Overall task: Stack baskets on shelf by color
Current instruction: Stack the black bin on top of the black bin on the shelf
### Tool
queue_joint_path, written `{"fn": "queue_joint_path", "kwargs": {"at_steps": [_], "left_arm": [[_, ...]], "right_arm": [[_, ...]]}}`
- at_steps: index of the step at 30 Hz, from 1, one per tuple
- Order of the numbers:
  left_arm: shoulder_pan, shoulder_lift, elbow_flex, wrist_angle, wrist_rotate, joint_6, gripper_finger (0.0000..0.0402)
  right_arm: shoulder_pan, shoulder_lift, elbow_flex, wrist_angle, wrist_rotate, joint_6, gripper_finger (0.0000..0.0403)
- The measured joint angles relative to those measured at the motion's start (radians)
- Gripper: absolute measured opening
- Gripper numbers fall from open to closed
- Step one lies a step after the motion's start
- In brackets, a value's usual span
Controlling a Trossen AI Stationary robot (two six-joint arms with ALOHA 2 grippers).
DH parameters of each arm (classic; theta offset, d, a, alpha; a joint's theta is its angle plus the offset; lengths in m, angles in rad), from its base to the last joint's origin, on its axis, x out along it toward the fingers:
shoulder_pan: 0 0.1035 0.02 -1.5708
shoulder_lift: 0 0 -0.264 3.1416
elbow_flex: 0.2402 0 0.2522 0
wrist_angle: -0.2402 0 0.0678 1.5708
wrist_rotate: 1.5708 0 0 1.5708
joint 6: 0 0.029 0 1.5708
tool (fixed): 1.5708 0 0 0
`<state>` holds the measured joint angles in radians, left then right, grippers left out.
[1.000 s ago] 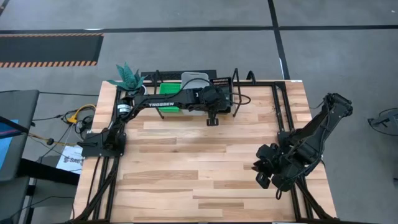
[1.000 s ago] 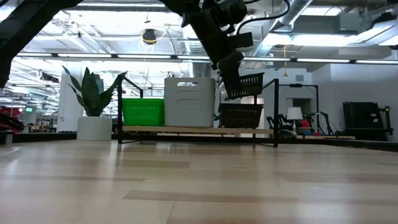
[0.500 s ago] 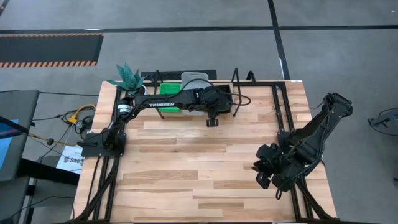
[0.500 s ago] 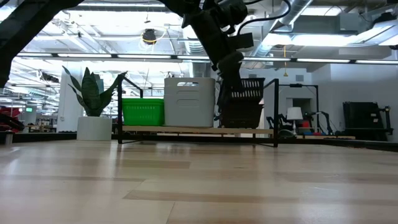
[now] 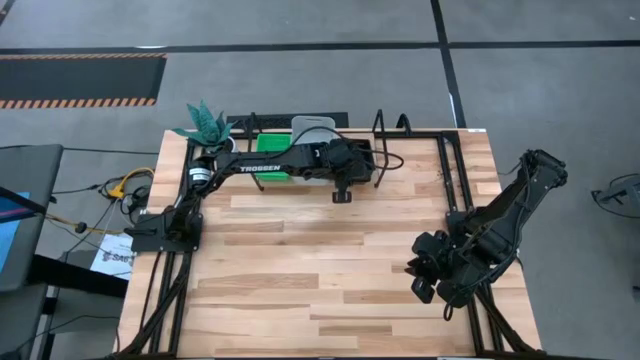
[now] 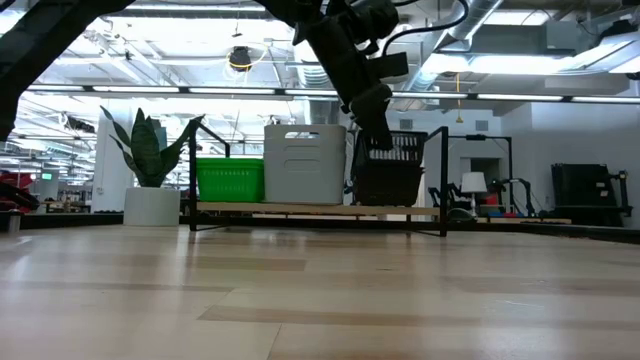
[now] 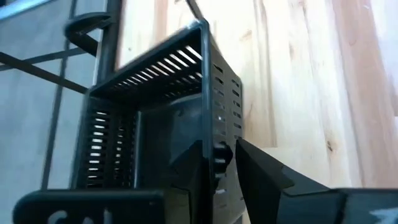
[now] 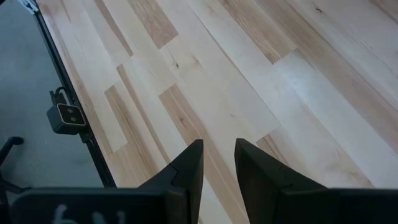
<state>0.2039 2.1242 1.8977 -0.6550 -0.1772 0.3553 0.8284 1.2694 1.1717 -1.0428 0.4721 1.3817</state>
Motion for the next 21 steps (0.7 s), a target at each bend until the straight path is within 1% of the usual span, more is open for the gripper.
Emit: {"fn": "queue_joint_path", "kwargs": {"at_steps": [2,5,9,10,17,21], "left_arm": [[0.0,0.0,0.0,0.008,-0.032,0.001,0.0074],[0.0,0.0,0.0,0.022,-0.084,0.006,0.0055],[-0.001,0.0,0.002,0.019,-0.093,0.037,0.0012],[-0.002,0.0,0.002,0.019,-0.093,0.042,0.0007],[-0.002,0.001,0.002,0.019,-0.089,0.032,0.0008],[-0.002,0.001,0.0,0.021,-0.047,0.011,0.0008]], "right_arm": [[0.0,0.0,0.0,0.0,0.0,-0.001,0.0118],[0.0,0.0,0.0,0.0,0.0,-0.002,0.0118],[0.0,0.0,0.0,0.0,0.0,-0.002,0.0118],[0.0,0.0,0.0,0.0,0.0,-0.002,0.0118],[0.0,0.0,0.0,0.0,0.0,-0.002,0.0118],[0.0,0.0,0.0,0.0,0.0,-0.001,0.0118]]}}
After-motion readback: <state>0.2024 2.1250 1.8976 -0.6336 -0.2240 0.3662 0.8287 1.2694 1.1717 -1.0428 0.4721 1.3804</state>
